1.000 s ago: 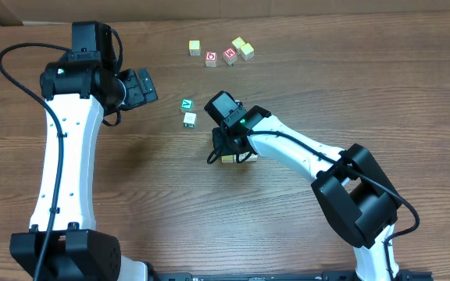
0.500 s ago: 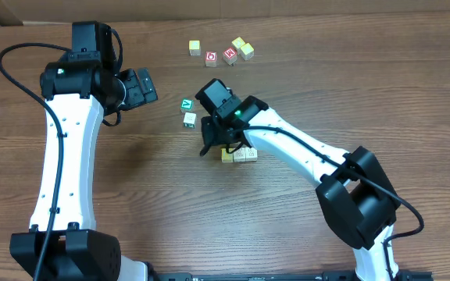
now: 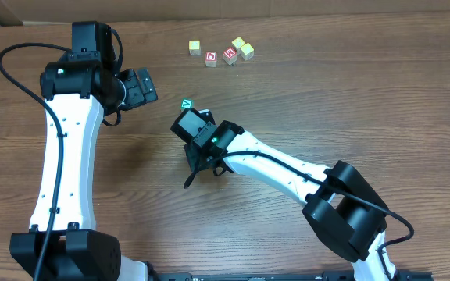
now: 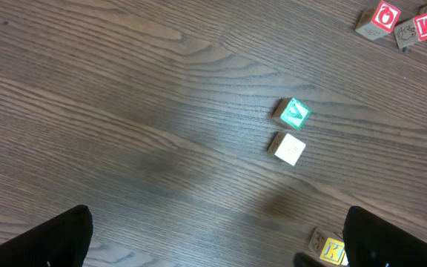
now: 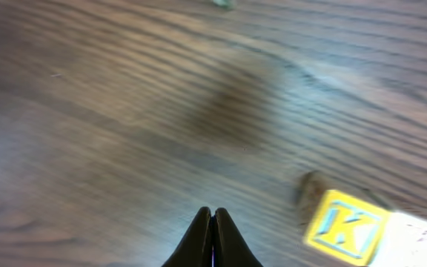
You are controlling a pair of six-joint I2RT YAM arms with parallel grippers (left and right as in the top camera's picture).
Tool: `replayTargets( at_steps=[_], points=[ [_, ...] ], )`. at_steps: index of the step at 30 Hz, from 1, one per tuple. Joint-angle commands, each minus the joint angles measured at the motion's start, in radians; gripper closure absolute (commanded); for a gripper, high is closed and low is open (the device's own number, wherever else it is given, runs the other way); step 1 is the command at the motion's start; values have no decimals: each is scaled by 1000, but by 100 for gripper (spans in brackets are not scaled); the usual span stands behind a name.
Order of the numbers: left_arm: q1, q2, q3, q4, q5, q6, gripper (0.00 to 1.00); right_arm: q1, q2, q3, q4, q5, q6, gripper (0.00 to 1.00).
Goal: Flip 5 blocks
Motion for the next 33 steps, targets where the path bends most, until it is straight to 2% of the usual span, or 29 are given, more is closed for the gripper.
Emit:
replayTargets(
  at_steps=[1,20,33],
  points=[
    [-4,7,25,3,-13,-21,0,-7,1,-34,16,77,3,96],
    [-4,7,25,3,-13,-21,0,-11,1,-123,66,78,3,95],
    [-4,7,25,4,-13,-21,0,-11,1,-123,45,126,3,95]
  ],
)
